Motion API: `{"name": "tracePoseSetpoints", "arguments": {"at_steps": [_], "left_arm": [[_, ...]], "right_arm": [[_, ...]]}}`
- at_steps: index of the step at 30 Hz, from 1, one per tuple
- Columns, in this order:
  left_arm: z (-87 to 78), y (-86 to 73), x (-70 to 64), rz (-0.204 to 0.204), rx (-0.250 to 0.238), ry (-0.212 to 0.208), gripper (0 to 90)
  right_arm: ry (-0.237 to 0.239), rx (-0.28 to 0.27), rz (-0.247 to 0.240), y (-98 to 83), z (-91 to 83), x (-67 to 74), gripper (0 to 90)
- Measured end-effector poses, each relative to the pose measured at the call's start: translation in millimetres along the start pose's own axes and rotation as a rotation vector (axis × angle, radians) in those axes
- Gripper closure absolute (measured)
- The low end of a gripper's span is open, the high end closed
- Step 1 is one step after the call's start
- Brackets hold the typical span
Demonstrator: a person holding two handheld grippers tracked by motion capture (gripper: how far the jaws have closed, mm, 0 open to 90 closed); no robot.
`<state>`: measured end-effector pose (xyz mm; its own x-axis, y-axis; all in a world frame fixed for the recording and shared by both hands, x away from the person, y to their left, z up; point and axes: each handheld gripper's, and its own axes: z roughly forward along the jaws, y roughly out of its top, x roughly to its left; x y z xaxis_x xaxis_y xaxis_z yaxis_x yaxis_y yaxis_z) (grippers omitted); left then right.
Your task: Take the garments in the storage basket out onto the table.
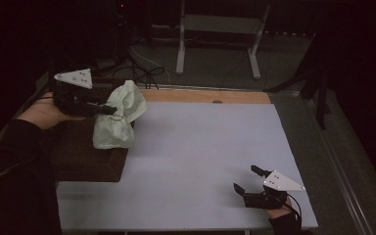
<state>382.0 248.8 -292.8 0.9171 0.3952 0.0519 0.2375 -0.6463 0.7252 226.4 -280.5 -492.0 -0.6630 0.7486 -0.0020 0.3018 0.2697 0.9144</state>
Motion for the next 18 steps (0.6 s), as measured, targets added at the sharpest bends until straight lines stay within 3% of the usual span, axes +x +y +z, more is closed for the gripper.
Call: {"name": "tracePoseSetpoints", "arguments": {"at_steps": [18], "left_arm": [[51.9,41.0,-8.0,0.067,-0.032,-0.093,74.4]], "right_arm": [[-0.008,-0.006,0.002,0.1,-1.7,-1.6,10.8]]}}
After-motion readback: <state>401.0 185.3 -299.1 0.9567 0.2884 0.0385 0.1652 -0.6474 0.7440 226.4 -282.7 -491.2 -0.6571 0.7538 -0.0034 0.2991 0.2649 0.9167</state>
